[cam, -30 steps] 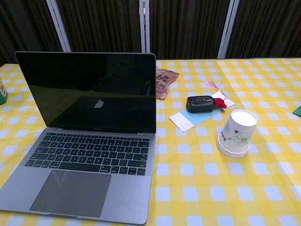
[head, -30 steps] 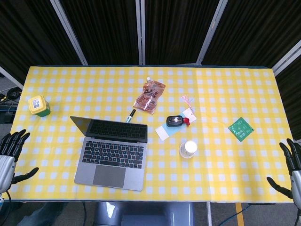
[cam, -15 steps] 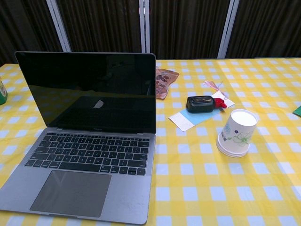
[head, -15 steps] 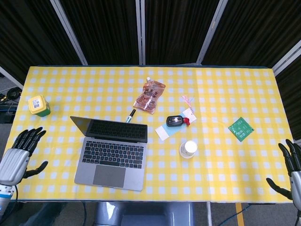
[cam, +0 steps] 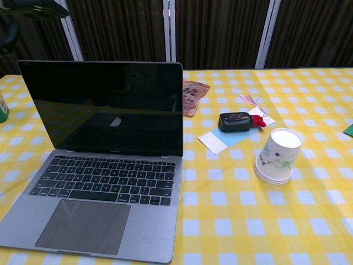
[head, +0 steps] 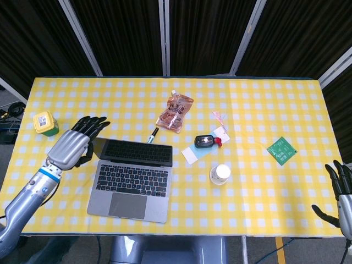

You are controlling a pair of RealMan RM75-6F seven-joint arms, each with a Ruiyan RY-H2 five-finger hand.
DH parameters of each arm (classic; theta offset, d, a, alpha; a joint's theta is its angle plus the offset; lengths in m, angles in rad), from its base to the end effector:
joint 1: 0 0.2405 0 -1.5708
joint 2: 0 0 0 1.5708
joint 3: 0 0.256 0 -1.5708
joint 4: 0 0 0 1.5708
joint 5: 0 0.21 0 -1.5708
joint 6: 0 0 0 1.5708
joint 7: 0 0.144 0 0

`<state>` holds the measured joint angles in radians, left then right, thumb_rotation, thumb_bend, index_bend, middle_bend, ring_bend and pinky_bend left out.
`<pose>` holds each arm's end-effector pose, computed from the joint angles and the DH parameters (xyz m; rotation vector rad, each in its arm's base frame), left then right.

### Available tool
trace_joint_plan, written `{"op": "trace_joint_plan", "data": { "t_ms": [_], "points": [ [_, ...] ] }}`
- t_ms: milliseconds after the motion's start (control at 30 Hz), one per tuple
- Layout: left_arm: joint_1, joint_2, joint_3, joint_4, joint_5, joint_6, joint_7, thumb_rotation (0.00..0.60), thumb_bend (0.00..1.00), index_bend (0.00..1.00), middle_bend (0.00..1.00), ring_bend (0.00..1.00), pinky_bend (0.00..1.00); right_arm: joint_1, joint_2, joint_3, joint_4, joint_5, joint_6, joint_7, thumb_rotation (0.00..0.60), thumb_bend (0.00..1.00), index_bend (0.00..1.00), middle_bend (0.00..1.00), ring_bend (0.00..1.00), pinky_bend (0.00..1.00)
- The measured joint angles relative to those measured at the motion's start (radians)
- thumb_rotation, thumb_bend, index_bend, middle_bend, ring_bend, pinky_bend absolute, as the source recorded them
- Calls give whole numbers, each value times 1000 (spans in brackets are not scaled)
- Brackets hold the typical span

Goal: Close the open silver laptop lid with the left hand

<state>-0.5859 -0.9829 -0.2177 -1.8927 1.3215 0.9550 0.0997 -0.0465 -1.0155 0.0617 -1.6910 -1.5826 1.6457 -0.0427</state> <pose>-0.1547 0.3106 0.1334 -1.8605 -0.9159 -1.0123 -0.3020 -0.1416 0.2019 1.3126 -0.7694 0.9055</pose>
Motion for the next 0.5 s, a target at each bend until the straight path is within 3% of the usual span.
{"op": "trace_joint_plan", "data": {
  "t_ms": [267,500],
  "points": [
    [-138,-37,-26,23,-162,-163,54,600,1000,266,220,211,244,3,-5,9,2,30,-12,-13,600,0,32,0,0,0],
    [-155,-40,-10,40,-173,-188,24,600,1000,317,237,239,293,6,-10,12,3,37,-16,-24,600,0,19,0,0,0]
  ]
}}
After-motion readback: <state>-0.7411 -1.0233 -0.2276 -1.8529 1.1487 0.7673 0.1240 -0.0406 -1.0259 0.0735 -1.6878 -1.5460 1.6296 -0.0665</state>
